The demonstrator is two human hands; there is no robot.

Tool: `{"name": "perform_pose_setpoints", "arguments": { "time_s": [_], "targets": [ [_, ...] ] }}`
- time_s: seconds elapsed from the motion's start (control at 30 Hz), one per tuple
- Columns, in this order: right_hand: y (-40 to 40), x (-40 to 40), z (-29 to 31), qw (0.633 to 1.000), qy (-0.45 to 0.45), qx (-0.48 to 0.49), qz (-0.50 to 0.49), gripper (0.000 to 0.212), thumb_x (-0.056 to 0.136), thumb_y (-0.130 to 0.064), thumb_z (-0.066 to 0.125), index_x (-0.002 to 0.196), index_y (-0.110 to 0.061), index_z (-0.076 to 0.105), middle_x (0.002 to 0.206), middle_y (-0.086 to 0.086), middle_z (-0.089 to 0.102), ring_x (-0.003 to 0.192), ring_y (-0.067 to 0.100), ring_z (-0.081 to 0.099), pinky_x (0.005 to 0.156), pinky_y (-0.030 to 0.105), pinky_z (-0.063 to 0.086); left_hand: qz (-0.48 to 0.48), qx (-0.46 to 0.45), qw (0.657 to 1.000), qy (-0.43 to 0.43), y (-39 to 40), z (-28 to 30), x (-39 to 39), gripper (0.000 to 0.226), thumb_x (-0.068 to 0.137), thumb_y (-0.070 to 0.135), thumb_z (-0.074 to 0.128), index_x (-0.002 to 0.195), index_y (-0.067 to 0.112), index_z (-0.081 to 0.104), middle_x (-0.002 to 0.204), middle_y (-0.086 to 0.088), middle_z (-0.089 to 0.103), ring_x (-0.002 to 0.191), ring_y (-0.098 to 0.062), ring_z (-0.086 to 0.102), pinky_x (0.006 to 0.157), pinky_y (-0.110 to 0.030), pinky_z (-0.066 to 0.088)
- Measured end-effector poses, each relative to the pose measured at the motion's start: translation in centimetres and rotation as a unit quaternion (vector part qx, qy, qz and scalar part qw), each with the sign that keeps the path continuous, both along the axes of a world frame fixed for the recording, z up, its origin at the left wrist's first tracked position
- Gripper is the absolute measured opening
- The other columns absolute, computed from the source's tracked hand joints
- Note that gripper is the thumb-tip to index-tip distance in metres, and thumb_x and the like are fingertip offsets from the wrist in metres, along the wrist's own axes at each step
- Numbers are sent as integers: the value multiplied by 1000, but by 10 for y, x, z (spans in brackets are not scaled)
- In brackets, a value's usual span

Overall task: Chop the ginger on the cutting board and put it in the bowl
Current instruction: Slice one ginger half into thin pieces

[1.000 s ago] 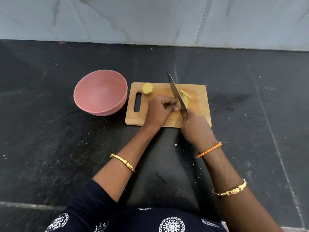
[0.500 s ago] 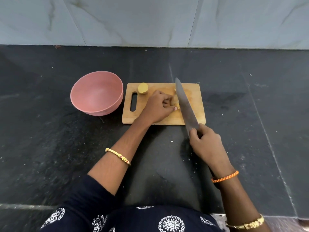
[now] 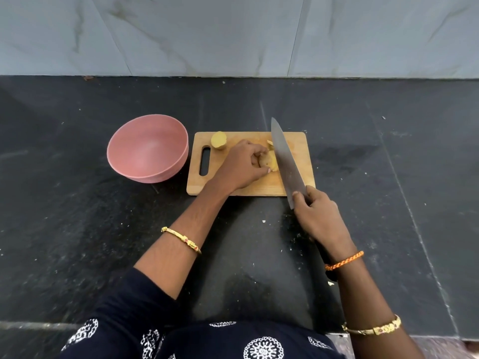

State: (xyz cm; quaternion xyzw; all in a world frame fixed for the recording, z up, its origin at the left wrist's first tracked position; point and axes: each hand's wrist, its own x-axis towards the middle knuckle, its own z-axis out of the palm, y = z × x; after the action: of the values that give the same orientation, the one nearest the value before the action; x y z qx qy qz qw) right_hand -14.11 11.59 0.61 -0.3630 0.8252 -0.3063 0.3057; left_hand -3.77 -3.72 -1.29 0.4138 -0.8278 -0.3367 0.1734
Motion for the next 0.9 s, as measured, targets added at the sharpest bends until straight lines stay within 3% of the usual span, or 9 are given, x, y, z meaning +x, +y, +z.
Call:
{"name": "perform_pose_setpoints", "arguments": {
  "time_s": [0.17, 0.37, 0.5, 0.6, 0.73, 0.9],
  "targets": [
    [-1, 1, -3, 1000, 3, 4, 11, 29, 96, -29, 41, 73, -14, 50, 71, 3, 58, 63, 15, 52, 51, 25, 38, 49, -21, 998, -33, 4, -1, 6, 44, 77, 22, 73, 118, 12, 62, 106, 1, 48, 88, -9, 49, 79, -19, 40],
    [-2, 5, -2, 999, 35, -8, 25, 30, 95, -31, 41, 68, -19, 44, 69, 8, 55, 74, 27, 53, 52, 29, 35, 73, 2, 997, -28, 6, -5, 12, 50, 78, 20, 74, 124, 9, 57, 118, -4, 52, 104, -16, 55, 96, -28, 46],
    [-11, 15, -2, 997, 62, -6, 49, 27, 96, -32, 39, 84, -11, 50, 77, 12, 59, 76, 34, 56, 65, 37, 46, 101, 24, 995, 5, 6, -6, 12, 46, 76, 19, 76, 117, 8, 61, 116, -6, 57, 89, -8, 57, 83, -16, 45],
    [-22, 18, -5, 995, 74, 10, 70, 26, 97, -32, 38, 92, -11, 53, 87, 15, 61, 82, 36, 58, 74, 42, 50, 109, 42, 993, 19, 6, -5, 11, 42, 76, 13, 76, 115, 4, 63, 114, -8, 61, 85, -6, 57, 82, -14, 44],
    [-31, 16, -5, 994, 75, 20, 73, 27, 98, -31, 37, 96, -11, 54, 87, 15, 61, 82, 35, 59, 75, 43, 51, 108, 69, 991, 30, 5, -3, 11, 42, 76, 8, 75, 115, 3, 63, 109, -9, 67, 86, -5, 57, 80, -13, 45],
    [-43, 15, -4, 993, 71, 32, 86, 26, 98, -29, 38, 98, -9, 55, 91, 17, 62, 85, 34, 58, 74, 39, 49, 110, 83, 989, 47, 3, -6, 13, 41, 73, 6, 77, 113, 2, 65, 106, -8, 69, 82, -2, 57, 65, 1, 43]
  ]
}}
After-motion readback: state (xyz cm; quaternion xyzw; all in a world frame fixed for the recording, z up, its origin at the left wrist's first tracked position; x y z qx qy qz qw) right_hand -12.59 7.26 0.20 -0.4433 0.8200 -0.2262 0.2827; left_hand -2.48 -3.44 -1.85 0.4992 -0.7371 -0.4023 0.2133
